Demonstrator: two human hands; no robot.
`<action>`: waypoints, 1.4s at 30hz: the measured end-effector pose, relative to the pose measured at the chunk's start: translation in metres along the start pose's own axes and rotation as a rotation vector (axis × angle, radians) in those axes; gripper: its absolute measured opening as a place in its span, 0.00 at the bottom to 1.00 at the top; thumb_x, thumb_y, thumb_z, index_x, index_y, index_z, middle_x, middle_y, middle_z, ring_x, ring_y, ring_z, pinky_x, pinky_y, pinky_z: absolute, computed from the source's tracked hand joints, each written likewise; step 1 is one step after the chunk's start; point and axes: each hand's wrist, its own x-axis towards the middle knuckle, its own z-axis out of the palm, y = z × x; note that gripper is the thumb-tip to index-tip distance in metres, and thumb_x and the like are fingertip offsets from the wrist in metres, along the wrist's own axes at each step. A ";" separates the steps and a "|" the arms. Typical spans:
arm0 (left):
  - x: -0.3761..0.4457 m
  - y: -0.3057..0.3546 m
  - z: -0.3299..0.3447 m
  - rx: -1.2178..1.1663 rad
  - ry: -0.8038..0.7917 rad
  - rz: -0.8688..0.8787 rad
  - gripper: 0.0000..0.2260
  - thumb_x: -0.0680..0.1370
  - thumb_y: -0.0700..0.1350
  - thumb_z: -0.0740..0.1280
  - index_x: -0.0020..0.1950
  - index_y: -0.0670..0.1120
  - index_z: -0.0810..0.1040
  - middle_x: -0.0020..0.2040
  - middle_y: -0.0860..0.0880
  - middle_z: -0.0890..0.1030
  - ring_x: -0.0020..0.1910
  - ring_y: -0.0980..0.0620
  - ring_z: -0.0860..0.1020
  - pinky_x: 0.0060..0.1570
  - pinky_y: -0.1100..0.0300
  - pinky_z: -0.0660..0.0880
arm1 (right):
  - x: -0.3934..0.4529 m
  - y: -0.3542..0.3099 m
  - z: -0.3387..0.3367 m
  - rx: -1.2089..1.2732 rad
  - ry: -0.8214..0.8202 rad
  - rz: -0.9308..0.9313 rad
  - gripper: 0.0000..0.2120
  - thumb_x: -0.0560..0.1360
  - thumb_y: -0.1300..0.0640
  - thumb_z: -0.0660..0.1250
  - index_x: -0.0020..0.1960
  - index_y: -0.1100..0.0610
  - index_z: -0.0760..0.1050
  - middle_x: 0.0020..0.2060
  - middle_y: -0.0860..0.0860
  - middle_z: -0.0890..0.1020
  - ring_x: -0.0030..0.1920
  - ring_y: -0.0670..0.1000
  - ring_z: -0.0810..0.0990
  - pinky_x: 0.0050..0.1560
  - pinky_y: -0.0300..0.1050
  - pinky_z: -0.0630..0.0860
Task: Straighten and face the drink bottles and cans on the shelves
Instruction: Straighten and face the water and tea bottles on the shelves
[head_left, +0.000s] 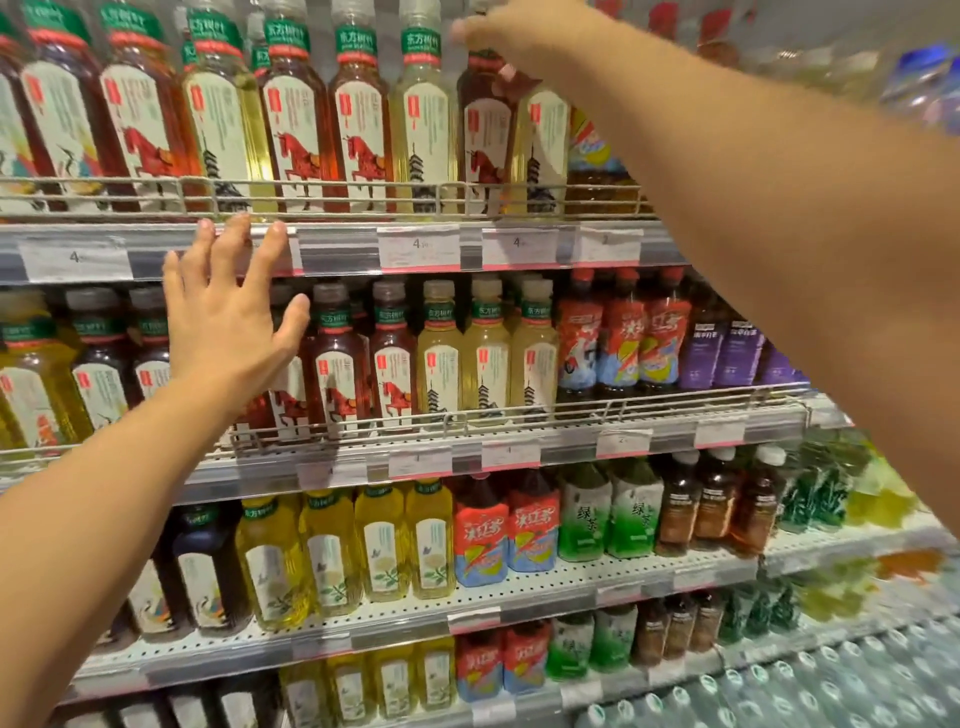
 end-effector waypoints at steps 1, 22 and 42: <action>0.001 0.001 -0.002 0.013 -0.016 -0.001 0.31 0.79 0.63 0.53 0.81 0.57 0.54 0.81 0.46 0.55 0.81 0.40 0.52 0.77 0.36 0.50 | -0.030 0.047 -0.066 0.050 -0.060 0.040 0.16 0.81 0.41 0.63 0.52 0.55 0.72 0.39 0.46 0.78 0.32 0.40 0.75 0.30 0.26 0.72; 0.024 0.116 -0.124 -1.196 -0.402 -0.199 0.28 0.72 0.67 0.70 0.71 0.66 0.70 0.62 0.64 0.81 0.62 0.61 0.80 0.55 0.58 0.80 | -0.082 0.022 -0.071 0.565 -0.020 -0.244 0.14 0.72 0.47 0.77 0.44 0.58 0.82 0.35 0.49 0.84 0.35 0.45 0.81 0.37 0.43 0.75; 0.024 -0.104 -0.147 -1.124 -0.012 -0.305 0.25 0.68 0.65 0.76 0.61 0.57 0.79 0.54 0.55 0.86 0.53 0.54 0.85 0.54 0.51 0.81 | 0.075 -0.091 0.038 -0.380 0.183 -0.410 0.19 0.78 0.51 0.64 0.68 0.54 0.72 0.62 0.56 0.80 0.61 0.61 0.77 0.55 0.55 0.76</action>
